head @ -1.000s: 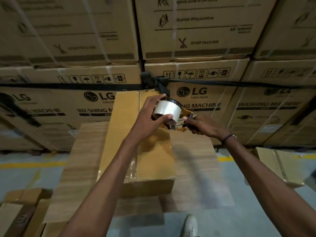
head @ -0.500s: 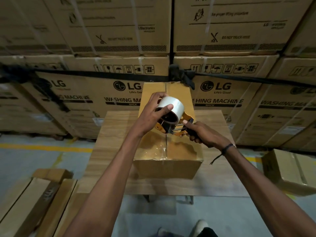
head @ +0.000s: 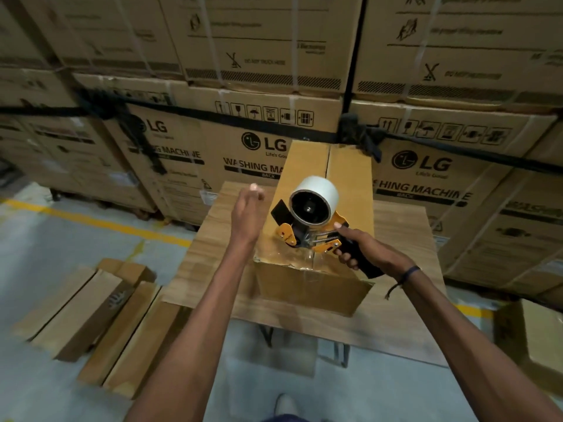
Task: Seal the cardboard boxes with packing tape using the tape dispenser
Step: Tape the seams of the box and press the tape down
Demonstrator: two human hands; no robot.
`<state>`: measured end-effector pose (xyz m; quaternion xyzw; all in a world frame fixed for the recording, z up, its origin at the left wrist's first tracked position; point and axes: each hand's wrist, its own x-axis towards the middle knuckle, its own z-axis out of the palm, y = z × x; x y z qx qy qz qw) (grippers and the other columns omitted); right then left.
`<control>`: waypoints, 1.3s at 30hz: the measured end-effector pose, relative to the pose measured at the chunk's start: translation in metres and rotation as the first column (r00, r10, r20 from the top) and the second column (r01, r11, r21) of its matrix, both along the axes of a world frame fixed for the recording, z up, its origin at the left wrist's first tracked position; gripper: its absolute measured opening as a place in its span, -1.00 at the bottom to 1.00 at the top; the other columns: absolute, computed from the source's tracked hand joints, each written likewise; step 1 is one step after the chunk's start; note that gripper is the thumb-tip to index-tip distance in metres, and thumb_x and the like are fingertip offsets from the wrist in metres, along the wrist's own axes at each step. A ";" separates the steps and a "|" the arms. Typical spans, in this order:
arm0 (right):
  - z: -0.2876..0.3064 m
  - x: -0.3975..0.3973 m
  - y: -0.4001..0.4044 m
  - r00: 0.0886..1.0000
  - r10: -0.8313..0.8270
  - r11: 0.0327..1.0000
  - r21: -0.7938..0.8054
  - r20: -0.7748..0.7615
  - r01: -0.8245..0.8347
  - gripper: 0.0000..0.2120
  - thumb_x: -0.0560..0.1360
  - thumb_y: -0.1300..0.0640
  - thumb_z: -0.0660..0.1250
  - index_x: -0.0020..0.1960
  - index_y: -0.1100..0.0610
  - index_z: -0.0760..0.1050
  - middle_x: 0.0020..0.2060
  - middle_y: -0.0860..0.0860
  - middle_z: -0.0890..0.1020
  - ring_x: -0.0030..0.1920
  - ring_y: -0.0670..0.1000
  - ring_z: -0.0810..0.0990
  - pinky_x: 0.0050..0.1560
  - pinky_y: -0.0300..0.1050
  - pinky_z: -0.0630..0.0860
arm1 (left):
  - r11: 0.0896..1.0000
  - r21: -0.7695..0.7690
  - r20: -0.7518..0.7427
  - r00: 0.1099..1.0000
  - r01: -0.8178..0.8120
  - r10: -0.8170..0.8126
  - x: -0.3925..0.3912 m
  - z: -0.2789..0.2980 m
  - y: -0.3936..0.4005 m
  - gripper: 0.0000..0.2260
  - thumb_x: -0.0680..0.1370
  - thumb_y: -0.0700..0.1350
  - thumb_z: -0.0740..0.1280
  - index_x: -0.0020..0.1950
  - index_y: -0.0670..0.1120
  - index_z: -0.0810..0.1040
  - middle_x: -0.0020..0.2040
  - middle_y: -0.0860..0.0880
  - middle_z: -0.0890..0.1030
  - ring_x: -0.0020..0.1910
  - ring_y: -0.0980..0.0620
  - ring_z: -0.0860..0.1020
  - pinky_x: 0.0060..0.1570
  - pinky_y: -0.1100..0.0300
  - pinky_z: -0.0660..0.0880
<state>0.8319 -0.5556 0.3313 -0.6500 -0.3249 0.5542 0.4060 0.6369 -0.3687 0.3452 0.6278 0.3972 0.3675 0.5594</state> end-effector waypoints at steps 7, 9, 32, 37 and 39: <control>0.002 0.004 -0.017 0.994 0.081 0.996 0.039 -0.068 -0.079 -0.42 0.63 -0.37 0.10 -0.12 0.16 0.43 -0.32 0.00 0.44 -0.37 -0.03 0.32 -0.36 -0.20 0.33 | 0.657 -0.736 -0.017 0.966 0.162 -0.257 -0.015 -0.039 -0.041 -0.64 0.73 0.05 0.13 0.12 -0.22 0.54 0.17 -0.29 0.64 0.16 -0.26 0.65 0.07 -0.15 0.62; 0.002 0.005 -0.022 0.992 0.105 0.992 0.072 -0.071 -0.100 -0.41 0.61 -0.39 0.13 -0.10 0.16 0.44 -0.31 0.01 0.44 -0.36 -0.03 0.32 -0.38 -0.22 0.34 | 0.523 -0.819 0.107 0.958 0.238 -0.268 -0.019 -0.036 -0.050 -0.58 0.73 0.04 0.11 0.19 -0.29 0.54 0.22 -0.36 0.62 0.19 -0.29 0.65 0.12 -0.15 0.60; -0.007 -0.007 -0.029 0.979 0.187 0.981 0.067 -0.076 -0.182 -0.39 0.58 -0.40 0.05 -0.14 0.16 0.38 -0.33 -0.01 0.37 -0.39 -0.05 0.24 -0.41 -0.24 0.26 | 1.000 0.014 -0.452 0.892 -0.022 0.026 -0.016 -0.045 -0.047 -0.65 0.46 -0.49 0.21 -0.31 -0.09 0.58 -0.35 0.05 0.54 -0.32 0.08 0.48 -0.38 0.31 0.41; -0.012 -0.005 -0.017 0.981 0.191 0.981 0.028 -0.014 -0.191 -0.39 0.56 -0.40 0.07 -0.17 0.16 0.41 -0.36 -0.04 0.40 -0.40 -0.06 0.27 -0.41 -0.27 0.29 | 0.993 0.118 -0.432 0.899 -0.018 0.068 -0.017 -0.037 -0.052 -0.63 0.47 -0.47 0.21 -0.40 -0.06 0.50 -0.44 0.12 0.47 -0.40 0.24 0.39 -0.49 0.47 0.28; -0.015 -0.001 -0.016 0.983 0.179 0.983 0.041 -0.027 -0.178 -0.40 0.55 -0.41 0.15 -0.12 0.16 0.43 -0.33 -0.03 0.41 -0.37 -0.05 0.28 -0.40 -0.26 0.27 | 0.995 0.101 -0.417 0.907 -0.015 0.057 -0.026 -0.043 -0.045 -0.71 0.52 -0.45 0.27 -0.31 -0.16 0.58 -0.42 0.09 0.52 -0.48 0.21 0.47 -0.48 0.47 0.35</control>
